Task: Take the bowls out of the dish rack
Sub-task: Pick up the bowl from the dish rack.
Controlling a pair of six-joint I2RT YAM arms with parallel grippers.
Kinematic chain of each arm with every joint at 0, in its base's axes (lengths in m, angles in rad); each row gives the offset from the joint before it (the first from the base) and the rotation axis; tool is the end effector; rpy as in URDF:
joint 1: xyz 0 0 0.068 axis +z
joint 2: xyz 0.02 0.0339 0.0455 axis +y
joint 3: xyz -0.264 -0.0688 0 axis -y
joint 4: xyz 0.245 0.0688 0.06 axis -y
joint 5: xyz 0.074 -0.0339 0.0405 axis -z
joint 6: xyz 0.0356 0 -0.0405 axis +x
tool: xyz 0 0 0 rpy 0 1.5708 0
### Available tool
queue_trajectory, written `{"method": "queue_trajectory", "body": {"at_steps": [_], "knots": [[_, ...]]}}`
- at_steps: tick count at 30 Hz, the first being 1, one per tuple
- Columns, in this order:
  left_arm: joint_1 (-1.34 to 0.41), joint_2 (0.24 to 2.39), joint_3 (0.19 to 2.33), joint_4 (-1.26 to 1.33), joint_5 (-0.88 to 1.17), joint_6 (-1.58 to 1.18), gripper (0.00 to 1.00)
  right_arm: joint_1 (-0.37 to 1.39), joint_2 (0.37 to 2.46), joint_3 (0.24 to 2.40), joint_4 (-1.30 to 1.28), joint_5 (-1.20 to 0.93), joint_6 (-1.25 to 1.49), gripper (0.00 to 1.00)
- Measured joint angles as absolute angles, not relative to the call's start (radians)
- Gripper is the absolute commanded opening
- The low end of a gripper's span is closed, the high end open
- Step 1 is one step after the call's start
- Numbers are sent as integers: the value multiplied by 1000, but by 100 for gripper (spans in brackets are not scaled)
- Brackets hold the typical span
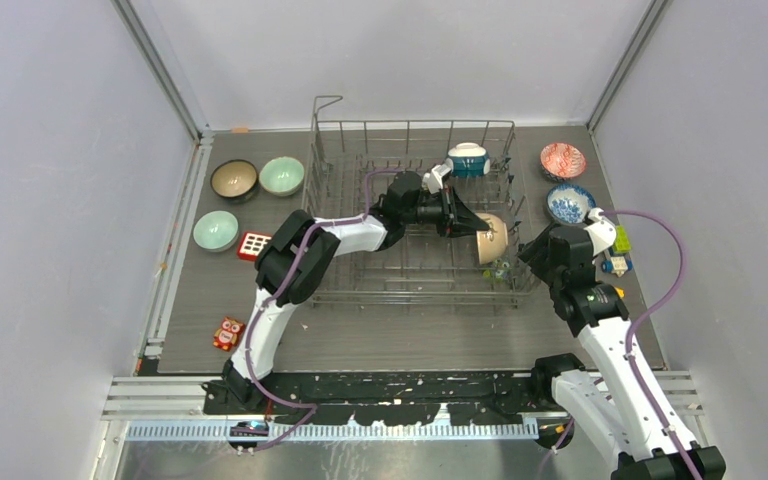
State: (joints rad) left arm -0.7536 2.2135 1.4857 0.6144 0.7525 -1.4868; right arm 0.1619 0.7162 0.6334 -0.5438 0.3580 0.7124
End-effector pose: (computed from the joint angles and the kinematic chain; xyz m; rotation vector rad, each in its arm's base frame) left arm 0.3483 -0.3602 0.1953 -0.0628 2.2773 -2.0960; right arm 0.1569 0.0130 0.2634 0.7738 2.0106 0.1121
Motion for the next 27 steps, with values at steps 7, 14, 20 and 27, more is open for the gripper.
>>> {"method": "queue_trajectory", "body": {"at_steps": [7,14,20,27], "knots": [[-736,2240,1478,701,789,-1549,0,162,731,622,-528,345,713,42],[-723,2254,1475,759,817,-1596,0,163,733,622,-514,328,709,36],[-713,2257,1475,782,839,-1617,0,165,733,622,-507,319,704,34],[-701,2263,1468,841,874,-1645,0,170,733,622,-501,305,701,35]]}}
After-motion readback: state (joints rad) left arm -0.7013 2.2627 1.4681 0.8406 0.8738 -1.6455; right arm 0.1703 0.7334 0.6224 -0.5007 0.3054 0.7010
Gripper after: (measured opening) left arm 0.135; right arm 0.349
